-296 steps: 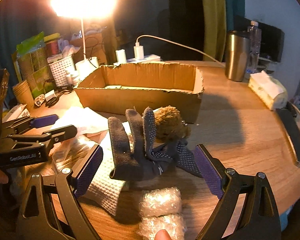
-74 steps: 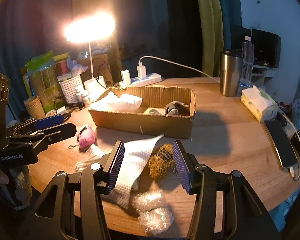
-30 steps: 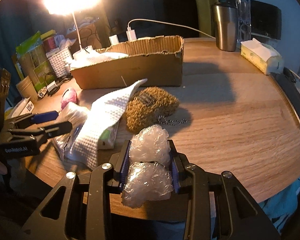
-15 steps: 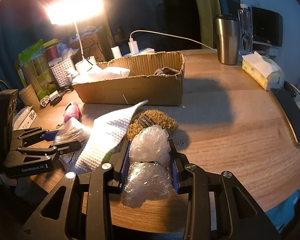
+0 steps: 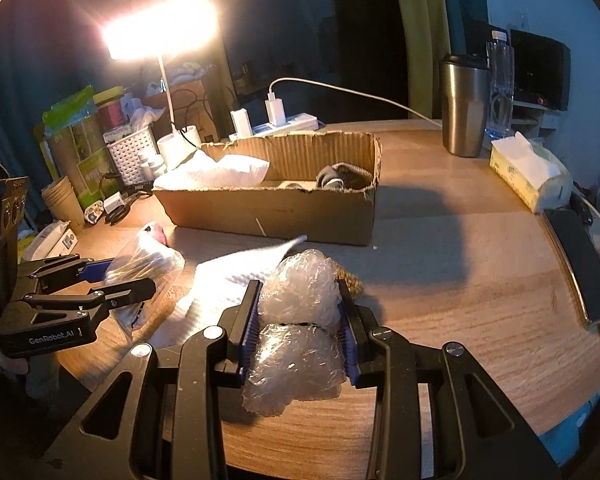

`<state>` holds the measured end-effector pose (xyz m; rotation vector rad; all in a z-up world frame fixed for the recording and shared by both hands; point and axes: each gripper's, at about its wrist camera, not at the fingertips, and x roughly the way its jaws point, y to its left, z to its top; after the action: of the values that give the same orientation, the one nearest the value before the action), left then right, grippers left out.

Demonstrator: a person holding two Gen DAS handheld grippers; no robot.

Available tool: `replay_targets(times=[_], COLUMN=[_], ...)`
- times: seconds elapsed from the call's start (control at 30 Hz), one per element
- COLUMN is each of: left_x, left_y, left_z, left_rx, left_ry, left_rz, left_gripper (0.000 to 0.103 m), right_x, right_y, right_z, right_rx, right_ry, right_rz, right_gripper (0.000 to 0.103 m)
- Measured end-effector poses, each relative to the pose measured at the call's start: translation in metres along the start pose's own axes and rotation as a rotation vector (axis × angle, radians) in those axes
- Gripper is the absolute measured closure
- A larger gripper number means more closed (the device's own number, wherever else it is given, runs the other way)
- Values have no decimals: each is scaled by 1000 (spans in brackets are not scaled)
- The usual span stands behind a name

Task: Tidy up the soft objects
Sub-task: 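Carry the swab bag with the left gripper while the right gripper carries bubble wrap to the box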

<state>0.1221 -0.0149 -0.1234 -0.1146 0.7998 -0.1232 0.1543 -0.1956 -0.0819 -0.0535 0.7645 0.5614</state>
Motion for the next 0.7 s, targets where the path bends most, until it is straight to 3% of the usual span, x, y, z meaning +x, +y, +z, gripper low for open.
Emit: replay_targets(times=[0.7], left_x=[-10], left_y=[8], left_z=[35], left_rx=[-27], left_ry=[-87], left_rz=[-26], left_gripper=[57], right_x=[-2], right_y=[5], right_z=[34], right_rx=[-30], right_ry=[-55], right_rz=[8], right_gripper=[66])
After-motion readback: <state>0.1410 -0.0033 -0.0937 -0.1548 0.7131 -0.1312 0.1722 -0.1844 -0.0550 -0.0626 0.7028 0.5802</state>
